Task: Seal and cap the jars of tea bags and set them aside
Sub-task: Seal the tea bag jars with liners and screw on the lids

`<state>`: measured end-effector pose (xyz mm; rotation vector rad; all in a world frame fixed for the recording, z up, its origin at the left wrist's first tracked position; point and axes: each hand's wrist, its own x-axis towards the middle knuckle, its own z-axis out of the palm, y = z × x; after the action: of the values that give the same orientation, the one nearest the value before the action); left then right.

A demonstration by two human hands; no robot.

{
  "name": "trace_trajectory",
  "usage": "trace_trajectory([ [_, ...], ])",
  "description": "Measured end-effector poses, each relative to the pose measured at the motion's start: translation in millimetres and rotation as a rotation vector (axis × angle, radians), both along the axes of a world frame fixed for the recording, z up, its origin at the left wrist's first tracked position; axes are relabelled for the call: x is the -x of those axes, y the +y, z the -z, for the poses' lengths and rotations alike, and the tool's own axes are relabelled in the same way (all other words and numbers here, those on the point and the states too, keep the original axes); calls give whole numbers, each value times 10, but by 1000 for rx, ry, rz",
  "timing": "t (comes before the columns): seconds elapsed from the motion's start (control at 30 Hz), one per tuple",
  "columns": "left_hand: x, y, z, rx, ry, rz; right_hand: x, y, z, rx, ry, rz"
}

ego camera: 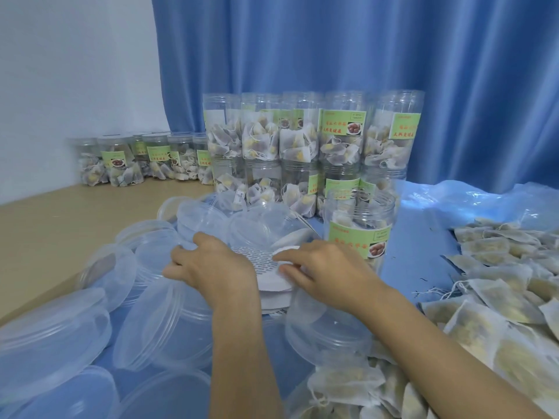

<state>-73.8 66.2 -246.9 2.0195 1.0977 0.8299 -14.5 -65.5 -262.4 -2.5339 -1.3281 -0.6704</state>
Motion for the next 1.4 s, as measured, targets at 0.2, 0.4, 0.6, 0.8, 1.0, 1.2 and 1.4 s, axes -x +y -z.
trace_trajectory([
  [0.2, 23, -79, -46, -151, -566, -92, 46, 85, 100, -28, 15, 16],
  [0.4, 36, -65, -196, 205, -950, -100, 16, 167, 129, -25, 4, 52],
  [0.6, 104, 63, -175, 365, -984, -236, 67, 189, 65, -202, -267, 129],
  [0.8, 79, 93, -200, 504, -1178, -131, 65, 81, -72, -721, -191, 153],
  [1.0, 19, 62, -187, 588, -1156, 68, 207, 50, -382, -1208, 529, -52],
  [1.2, -24, -121, -242, 729, -1085, 400, 259, 47, -435, -891, 105, 127],
  [1.4, -25, -228, -258, 900, -958, 691, 215, 5, -441, -830, 32, 262],
])
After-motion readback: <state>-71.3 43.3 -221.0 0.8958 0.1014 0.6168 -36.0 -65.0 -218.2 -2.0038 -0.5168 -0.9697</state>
